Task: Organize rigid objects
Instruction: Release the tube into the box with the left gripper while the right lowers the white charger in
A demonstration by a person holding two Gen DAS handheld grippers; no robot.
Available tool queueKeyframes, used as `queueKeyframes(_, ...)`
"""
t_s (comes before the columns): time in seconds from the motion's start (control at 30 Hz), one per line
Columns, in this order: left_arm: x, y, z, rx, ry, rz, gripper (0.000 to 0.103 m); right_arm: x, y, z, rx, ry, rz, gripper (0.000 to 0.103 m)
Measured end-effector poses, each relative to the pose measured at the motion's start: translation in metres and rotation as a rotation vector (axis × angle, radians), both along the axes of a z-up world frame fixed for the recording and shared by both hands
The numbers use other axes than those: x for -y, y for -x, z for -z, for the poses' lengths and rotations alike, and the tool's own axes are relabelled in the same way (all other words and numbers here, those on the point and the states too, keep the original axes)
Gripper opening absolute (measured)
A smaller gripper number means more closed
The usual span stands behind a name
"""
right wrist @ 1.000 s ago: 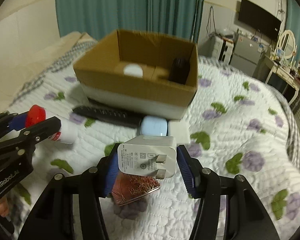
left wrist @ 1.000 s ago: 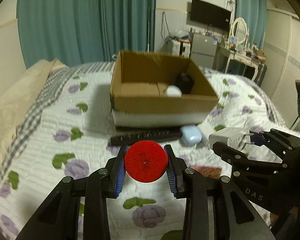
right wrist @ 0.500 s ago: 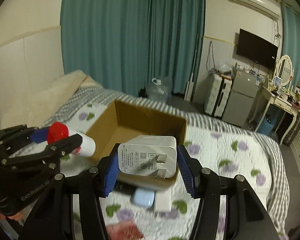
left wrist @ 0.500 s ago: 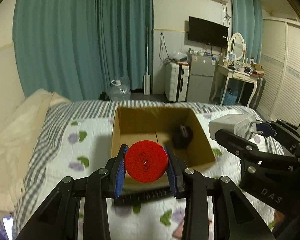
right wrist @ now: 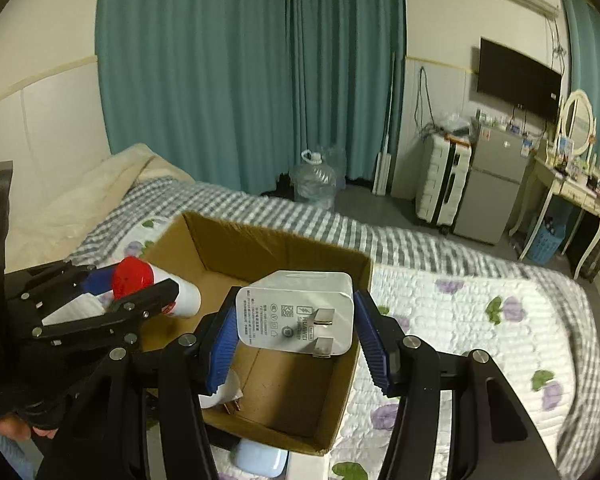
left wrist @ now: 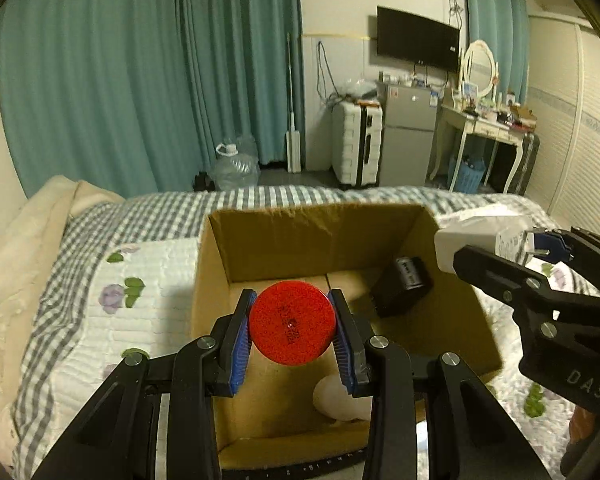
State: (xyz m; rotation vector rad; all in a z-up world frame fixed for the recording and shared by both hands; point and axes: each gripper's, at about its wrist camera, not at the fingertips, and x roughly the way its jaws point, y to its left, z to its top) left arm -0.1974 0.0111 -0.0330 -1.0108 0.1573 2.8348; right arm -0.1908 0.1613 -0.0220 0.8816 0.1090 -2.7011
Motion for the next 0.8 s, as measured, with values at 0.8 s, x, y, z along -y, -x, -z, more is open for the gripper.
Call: queueKeyframes(0.8,0.017,-0.021,0.002,0.001,-0.02,-0.049,0.068,-0.004,-0.004,0.022,0.06,0.028,-0.006,0.054)
